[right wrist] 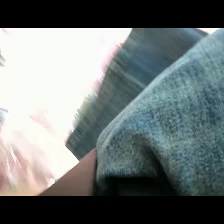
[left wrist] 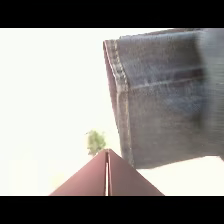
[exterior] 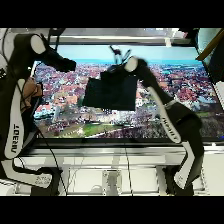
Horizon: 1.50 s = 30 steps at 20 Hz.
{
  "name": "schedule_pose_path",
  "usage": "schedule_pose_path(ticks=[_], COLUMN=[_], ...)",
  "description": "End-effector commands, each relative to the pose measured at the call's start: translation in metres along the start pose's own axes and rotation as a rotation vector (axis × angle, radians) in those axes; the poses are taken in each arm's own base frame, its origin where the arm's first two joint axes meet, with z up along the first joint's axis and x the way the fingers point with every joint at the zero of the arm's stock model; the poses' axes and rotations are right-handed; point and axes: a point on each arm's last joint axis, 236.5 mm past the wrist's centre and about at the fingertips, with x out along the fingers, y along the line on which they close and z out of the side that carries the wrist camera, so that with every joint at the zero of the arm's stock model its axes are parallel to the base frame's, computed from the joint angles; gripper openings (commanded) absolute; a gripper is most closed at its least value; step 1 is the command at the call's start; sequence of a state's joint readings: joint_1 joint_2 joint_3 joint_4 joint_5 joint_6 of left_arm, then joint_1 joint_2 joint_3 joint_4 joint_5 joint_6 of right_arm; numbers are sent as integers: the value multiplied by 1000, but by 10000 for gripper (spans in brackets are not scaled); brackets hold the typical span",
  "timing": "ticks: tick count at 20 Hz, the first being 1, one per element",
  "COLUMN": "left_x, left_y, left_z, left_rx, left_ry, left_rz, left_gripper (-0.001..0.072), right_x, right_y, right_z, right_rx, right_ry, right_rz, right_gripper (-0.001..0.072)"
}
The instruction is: Fold the clothes and pants, and hang the long-sleeved shirts on hangers.
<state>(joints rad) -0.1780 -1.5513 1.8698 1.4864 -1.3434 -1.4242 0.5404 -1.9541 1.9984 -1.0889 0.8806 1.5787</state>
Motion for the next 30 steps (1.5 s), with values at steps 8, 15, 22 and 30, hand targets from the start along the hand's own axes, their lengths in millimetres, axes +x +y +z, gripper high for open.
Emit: schedule_pose_path(ticks=[8, 15, 22, 30], left_x=[-12, -12, -12, -12], left_y=[9, 8, 8, 8], left_z=[-16, -16, -16, -16], left_rx=[10, -5, -6, -6], left_ry=[55, 55, 54, 54], left_rz=[8, 8, 4, 4], left_gripper=[13, 13, 13, 13], right_x=[-60, -110, -30, 11], right_y=[-90, -212, -202, -166], right_z=[-7, -54, -87, -82], right_rx=[-30, 494, 766, 684], right_ry=[143, 233, 260, 214], right_rz=[-217, -113, 191, 220], right_gripper=[548, 562, 697, 678])
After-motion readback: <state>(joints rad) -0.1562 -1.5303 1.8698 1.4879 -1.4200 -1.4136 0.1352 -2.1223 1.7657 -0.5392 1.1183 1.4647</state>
